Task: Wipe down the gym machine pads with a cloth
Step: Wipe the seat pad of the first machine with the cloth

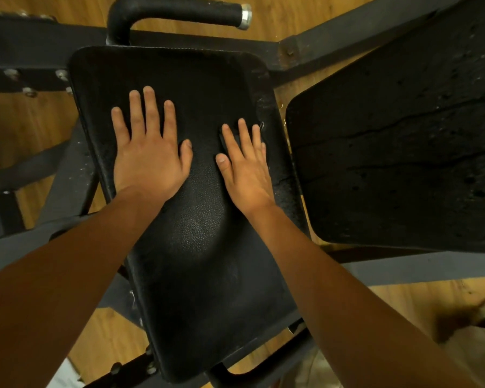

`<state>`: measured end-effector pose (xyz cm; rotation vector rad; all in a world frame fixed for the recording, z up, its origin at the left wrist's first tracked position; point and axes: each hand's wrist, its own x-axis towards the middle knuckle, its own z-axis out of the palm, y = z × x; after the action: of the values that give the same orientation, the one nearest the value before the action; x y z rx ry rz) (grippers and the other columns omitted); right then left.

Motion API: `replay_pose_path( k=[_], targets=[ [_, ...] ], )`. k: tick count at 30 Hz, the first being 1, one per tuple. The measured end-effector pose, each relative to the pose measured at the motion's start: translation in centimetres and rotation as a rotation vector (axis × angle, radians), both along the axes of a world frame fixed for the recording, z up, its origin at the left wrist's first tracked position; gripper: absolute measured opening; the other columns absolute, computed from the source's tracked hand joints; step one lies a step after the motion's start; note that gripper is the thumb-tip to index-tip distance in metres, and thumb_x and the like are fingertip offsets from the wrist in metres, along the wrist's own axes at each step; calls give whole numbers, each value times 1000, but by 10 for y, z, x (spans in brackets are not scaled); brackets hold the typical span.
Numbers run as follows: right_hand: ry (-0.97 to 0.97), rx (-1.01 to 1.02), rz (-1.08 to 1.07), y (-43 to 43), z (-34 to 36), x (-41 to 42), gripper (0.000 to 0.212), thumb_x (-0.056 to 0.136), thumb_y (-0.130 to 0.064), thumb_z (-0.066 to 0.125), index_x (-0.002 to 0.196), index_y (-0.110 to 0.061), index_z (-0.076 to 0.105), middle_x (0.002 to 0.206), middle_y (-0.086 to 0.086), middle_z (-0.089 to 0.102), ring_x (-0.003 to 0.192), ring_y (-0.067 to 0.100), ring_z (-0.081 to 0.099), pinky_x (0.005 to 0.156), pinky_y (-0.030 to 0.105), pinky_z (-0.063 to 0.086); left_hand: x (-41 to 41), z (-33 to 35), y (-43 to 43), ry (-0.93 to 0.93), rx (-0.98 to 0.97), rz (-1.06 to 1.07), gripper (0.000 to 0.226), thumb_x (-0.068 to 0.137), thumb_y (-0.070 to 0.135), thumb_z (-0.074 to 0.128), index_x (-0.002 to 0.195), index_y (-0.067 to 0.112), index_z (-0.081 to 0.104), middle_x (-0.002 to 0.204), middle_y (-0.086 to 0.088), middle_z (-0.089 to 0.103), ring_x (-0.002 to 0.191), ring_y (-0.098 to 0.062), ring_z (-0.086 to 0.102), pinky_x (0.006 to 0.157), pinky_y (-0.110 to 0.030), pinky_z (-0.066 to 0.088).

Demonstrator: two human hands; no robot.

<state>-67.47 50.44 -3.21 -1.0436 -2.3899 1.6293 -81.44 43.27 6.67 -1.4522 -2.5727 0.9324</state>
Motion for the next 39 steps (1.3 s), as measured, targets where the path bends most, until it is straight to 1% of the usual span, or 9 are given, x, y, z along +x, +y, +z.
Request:
replay_pose_path(
  k=[5, 9, 13, 20, 25, 28, 31, 35, 39],
  targets=[
    [-18, 4, -22, 7, 0, -14, 57, 111, -40, 35, 163, -24, 19, 172, 7, 3, 157, 30, -11, 128, 47, -3, 1, 0, -1, -1, 16, -15, 69, 106, 47, 26, 160, 5, 17, 166, -26, 7, 154, -42, 5, 123, -62, 8],
    [9, -2, -9, -11, 0, 12, 56, 111, -40, 34, 163, -24, 20, 172, 5, 5, 158, 26, -10, 128, 45, -2, 0, 0, -1, 2, 22, -16, 69, 106, 47, 25, 160, 5, 17, 166, -26, 7, 154, -42, 4, 123, -62, 8],
    [-17, -5, 2, -30, -1, 35, 55, 112, -41, 33, 163, -26, 18, 172, 2, 3, 158, 22, -12, 127, 42, -5, 1, 0, 0, -11, 30, -17, 69, 106, 47, 25, 160, 5, 17, 166, -26, 7, 154, -42, 5, 123, -62, 8],
    [-27, -20, -20, -16, 4, 17, 56, 111, -41, 34, 163, -25, 20, 172, 3, 6, 158, 26, -11, 127, 45, -4, 1, 0, -2, -6, 21, -37, 69, 106, 47, 24, 160, 5, 16, 166, -26, 7, 154, -42, 5, 123, -63, 9],
    [-9, -37, 5, -29, 5, 38, 58, 111, -40, 39, 163, -23, 21, 172, 4, 6, 158, 25, -10, 127, 45, -2, 0, 0, -2, -4, 29, -49, 68, 107, 47, 24, 160, 4, 16, 166, -28, 8, 154, -44, 5, 122, -64, 10],
    [-4, -47, 9, -39, 6, 48, 60, 110, -42, 40, 163, -25, 17, 172, 3, 6, 158, 24, -9, 127, 45, -2, 0, 1, -2, -23, 29, -57, 68, 107, 46, 23, 160, 3, 16, 165, -29, 8, 154, -45, 5, 122, -66, 10],
    [-40, -63, -27, -35, 7, 37, 61, 110, -44, 36, 164, -27, 13, 172, 2, 4, 158, 25, -10, 127, 46, -3, 1, 2, -3, -17, 25, -56, 68, 107, 46, 22, 160, 4, 15, 165, -28, 7, 154, -45, 5, 122, -66, 9],
    [-49, -56, -42, -33, 8, 31, 59, 110, -43, 35, 163, -24, 17, 172, 4, 6, 158, 27, -9, 127, 47, -3, 0, 1, 0, -20, 30, -57, 68, 107, 46, 21, 159, 3, 16, 165, -28, 7, 154, -45, 5, 122, -66, 9],
    [-22, -43, -17, -43, 6, 47, 60, 110, -42, 38, 163, -21, 20, 172, 4, 7, 158, 25, -9, 128, 47, -1, 0, 2, 0, -24, 14, -53, 69, 107, 47, 22, 159, 3, 15, 165, -29, 8, 153, -46, 5, 121, -66, 9]
  ],
)
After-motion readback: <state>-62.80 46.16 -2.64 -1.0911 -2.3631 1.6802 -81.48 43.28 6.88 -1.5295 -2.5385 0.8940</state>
